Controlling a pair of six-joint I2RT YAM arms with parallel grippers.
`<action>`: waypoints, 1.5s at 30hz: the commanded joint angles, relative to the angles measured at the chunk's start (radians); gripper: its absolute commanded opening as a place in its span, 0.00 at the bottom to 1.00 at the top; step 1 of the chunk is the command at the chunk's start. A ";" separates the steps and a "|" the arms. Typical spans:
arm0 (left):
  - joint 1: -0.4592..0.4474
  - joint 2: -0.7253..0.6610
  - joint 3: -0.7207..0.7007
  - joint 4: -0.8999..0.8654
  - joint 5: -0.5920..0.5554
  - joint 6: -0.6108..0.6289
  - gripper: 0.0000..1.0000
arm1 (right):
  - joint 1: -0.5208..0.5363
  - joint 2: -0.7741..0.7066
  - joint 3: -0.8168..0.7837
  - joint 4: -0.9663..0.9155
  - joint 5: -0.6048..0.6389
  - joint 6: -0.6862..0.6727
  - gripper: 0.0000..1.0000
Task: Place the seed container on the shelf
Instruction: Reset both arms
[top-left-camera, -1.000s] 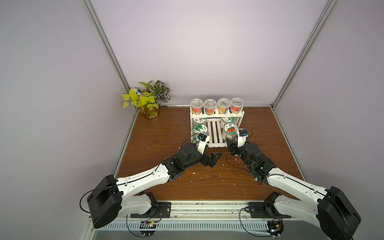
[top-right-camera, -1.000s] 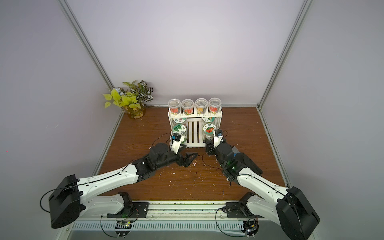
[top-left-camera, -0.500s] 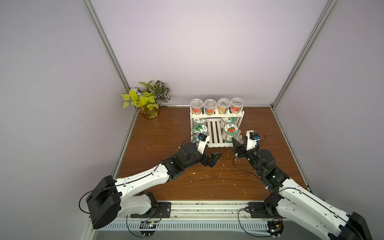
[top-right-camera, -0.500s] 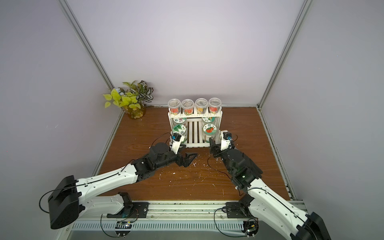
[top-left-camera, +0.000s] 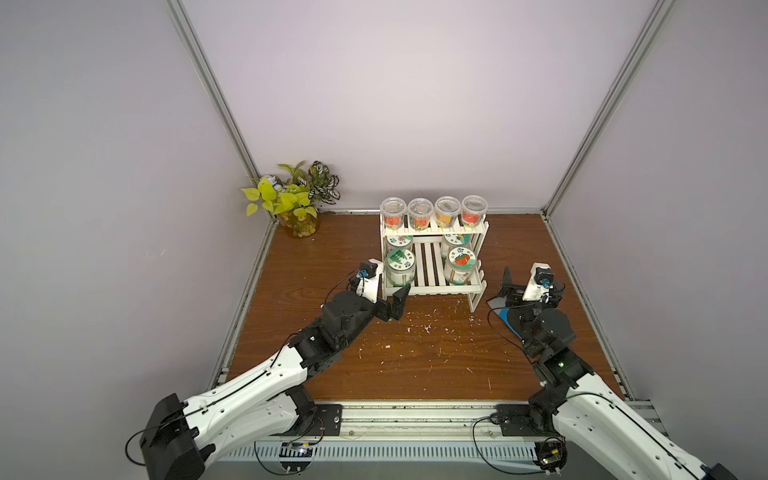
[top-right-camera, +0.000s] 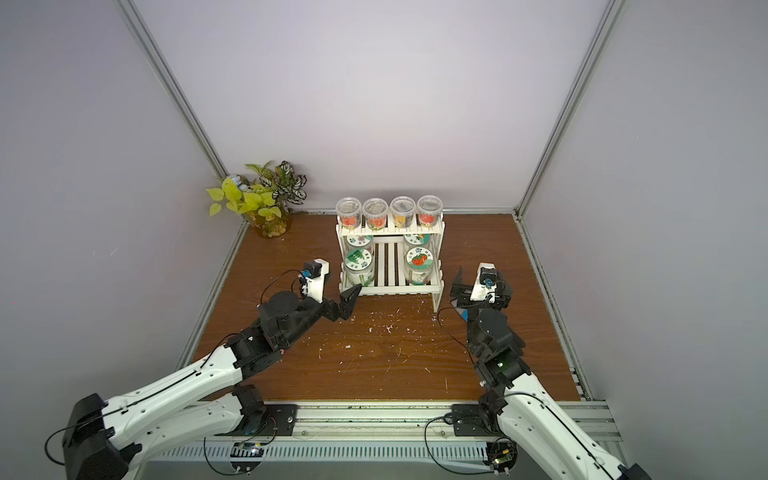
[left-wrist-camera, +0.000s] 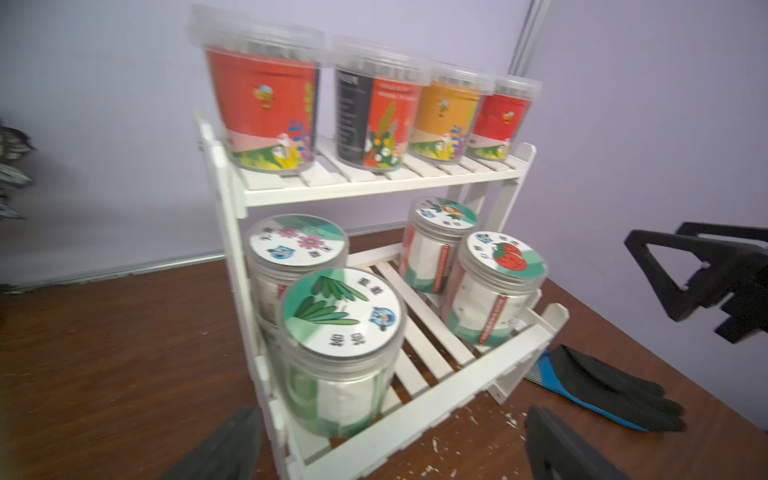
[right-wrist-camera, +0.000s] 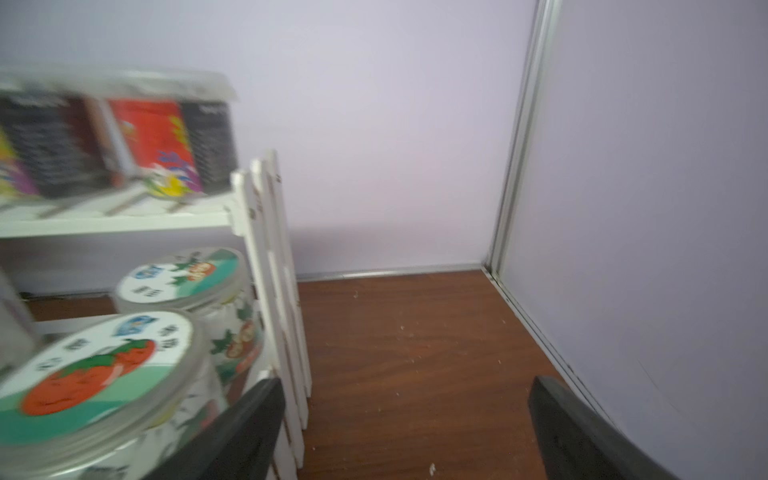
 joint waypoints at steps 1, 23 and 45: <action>0.121 -0.011 -0.017 -0.028 -0.144 0.015 1.00 | -0.162 0.077 0.018 0.032 -0.115 0.141 0.99; 0.617 0.470 -0.341 0.842 -0.229 0.303 1.00 | -0.394 0.764 -0.009 0.544 -0.435 0.074 0.99; 0.747 0.652 -0.411 1.127 -0.064 0.182 0.99 | -0.390 0.856 -0.143 0.884 -0.553 0.007 0.99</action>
